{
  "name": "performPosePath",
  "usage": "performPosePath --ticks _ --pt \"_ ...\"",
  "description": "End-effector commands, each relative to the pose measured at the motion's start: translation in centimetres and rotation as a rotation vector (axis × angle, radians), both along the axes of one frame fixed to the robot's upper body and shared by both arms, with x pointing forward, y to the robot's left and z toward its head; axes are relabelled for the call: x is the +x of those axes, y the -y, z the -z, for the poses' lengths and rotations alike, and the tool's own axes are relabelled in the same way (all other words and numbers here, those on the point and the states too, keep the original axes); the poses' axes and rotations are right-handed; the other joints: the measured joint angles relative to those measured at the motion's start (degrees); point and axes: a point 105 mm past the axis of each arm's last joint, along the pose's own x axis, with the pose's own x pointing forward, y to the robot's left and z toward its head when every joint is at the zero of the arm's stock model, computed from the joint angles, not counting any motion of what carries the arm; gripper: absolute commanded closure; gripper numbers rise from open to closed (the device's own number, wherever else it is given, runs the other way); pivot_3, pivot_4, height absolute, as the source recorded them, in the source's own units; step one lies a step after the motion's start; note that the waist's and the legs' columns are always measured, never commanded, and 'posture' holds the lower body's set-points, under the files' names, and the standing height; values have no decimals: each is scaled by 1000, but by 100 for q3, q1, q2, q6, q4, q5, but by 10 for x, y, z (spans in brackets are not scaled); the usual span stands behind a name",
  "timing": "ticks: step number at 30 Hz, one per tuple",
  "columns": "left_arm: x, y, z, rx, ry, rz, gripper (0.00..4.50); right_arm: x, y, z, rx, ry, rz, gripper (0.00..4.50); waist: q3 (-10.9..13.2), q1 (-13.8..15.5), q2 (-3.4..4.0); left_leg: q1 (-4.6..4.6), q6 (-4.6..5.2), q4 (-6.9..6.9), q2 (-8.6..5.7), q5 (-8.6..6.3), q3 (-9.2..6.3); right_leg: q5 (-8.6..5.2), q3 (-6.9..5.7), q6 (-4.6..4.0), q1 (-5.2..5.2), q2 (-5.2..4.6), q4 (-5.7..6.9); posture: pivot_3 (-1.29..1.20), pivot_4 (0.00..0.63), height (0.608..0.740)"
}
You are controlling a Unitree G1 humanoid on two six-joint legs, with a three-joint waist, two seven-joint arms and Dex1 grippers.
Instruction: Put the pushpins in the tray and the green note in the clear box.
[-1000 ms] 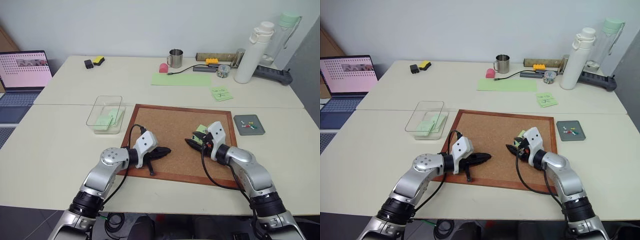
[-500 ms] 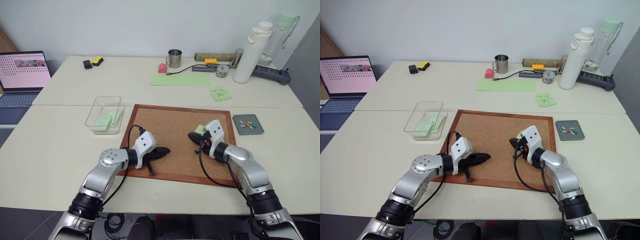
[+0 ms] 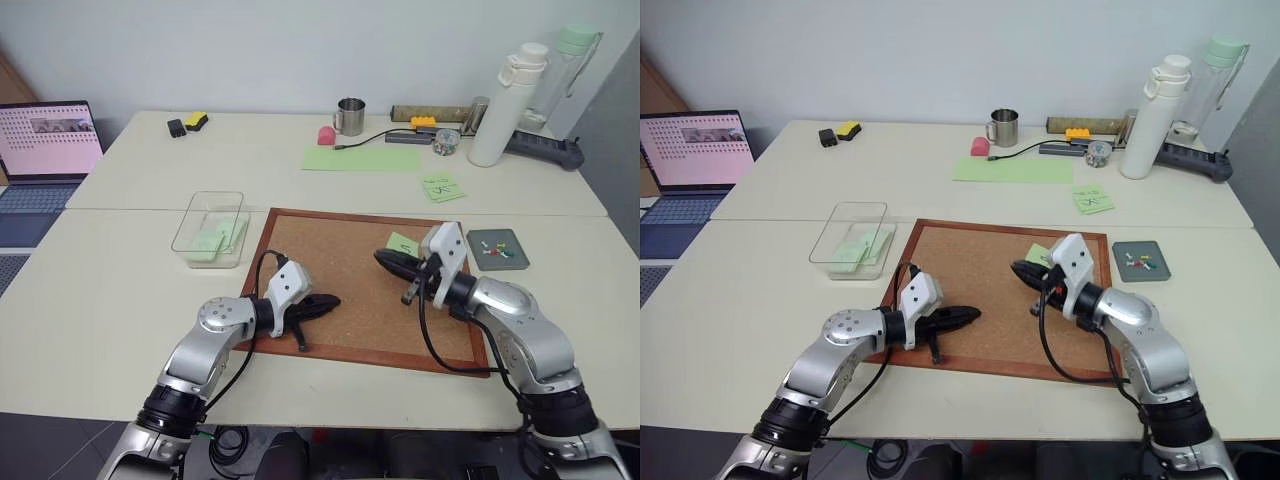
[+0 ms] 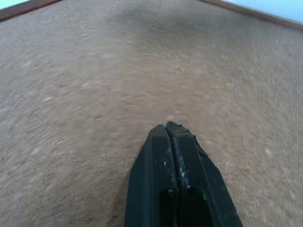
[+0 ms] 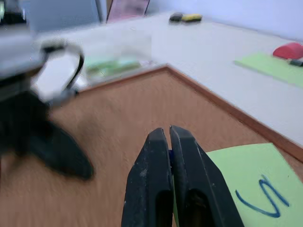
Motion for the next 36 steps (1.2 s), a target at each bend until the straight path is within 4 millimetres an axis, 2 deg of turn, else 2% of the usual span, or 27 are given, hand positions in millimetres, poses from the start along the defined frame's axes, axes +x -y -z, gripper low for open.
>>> performPosePath --ticks 1,5,10,12,22,30,34,36 --pt "6 -4 -47 -222 -92 30 3779 -9 -9 -10 -122 153 -117 4500 6 -6 -9 -2 0 1 1 0 -2 0 -2 0 -3 1 0 0 150 740" --pt "8 -4 -67 -318 -182 41 2961 -13 -11 -10 -195 229 -181 4500 6 -16 -10 -4 -1 1 2 0 -2 0 -3 0 -2 2 -5 0 150 740" --pt "7 1 -79 -414 -369 74 2006 -23 -22 -12 -312 375 -317 4500 10 -15 -16 -6 -4 3 1 2 -5 0 -4 0 -1 0 -7 0 150 740" --pt "6 2 -82 -437 -429 92 2006 -26 -26 -14 -333 418 -355 4500 11 -15 -18 -6 -4 6 1 2 -6 0 -5 1 -1 0 -4 0 150 740" --pt "1 13 -84 -444 -470 148 2006 -28 -46 -22 -330 511 -420 4500 11 -20 -19 -5 -30 6 1 16 -5 0 -3 0 -1 -1 -5 0 150 740" --pt "4 21 -84 -438 -435 154 2006 -28 -67 -29 -301 553 -460 4500 12 -8 -19 -6 -32 6 1 18 -4 0 -2 0 -2 -3 -5 0 150 740" --pt "11 22 -87 -461 -381 130 2006 -28 -70 -30 -292 552 -466 4500 11 9 -19 -6 -33 7 0 18 -5 0 -3 0 -2 -4 -6 0 150 740" --pt "14 22 -89 -481 -369 122 2363 -29 -69 -28 -291 544 -468 4500 11 12 -19 -6 -33 7 1 18 -5 0 -4 0 -2 -5 -7 0 150 740"
